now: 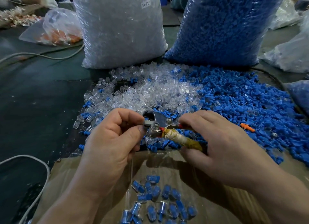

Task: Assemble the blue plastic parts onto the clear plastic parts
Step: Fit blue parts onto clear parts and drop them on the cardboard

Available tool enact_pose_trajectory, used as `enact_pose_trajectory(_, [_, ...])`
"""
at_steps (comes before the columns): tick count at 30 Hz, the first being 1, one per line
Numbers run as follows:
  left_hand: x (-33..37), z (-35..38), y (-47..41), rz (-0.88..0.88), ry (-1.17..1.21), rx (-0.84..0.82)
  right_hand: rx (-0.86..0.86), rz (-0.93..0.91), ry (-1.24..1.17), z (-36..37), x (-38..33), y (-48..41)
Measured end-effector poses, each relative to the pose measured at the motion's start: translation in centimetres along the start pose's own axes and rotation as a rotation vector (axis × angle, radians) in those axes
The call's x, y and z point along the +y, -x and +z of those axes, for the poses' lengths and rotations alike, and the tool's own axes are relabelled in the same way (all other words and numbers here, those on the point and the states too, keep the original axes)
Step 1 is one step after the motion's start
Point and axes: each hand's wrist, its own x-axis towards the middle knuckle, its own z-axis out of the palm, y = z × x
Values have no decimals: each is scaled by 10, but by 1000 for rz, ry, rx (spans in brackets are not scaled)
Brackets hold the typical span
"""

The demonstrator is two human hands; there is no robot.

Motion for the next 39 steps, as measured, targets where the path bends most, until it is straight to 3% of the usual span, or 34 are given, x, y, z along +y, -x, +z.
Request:
enact_pose_trajectory(10, [-1, 0, 3, 11, 51, -4, -27, 34, 44, -5, -5, -2])
enact_pose_trajectory(17, [-3, -3, -1, -15, -145, 45, 71, 199, 197, -1, 13, -5])
enact_pose_trajectory(21, [-7, 8, 4, -139, -181, -24, 0, 271, 294, 4, 18, -15])
enact_pose_trajectory(25, [-8, 10, 3, -93, -288, 14, -42, 295, 308, 7, 18, -20])
enact_pose_trajectory(28, [-9, 10, 5, -54, -343, 10, 75, 238, 228, 7, 12, -17])
enact_pose_trajectory(31, [-10, 14, 8, 9, -403, 15, 209, 53, 173, 12, -13, -11])
enact_pose_trajectory(34, [-13, 17, 10, 82, -431, 20, 167, -110, 123, 21, -26, -10])
enact_pose_trajectory(39, [-5, 13, 12, 101, -367, 17, 179, -102, 80, 21, -26, -7])
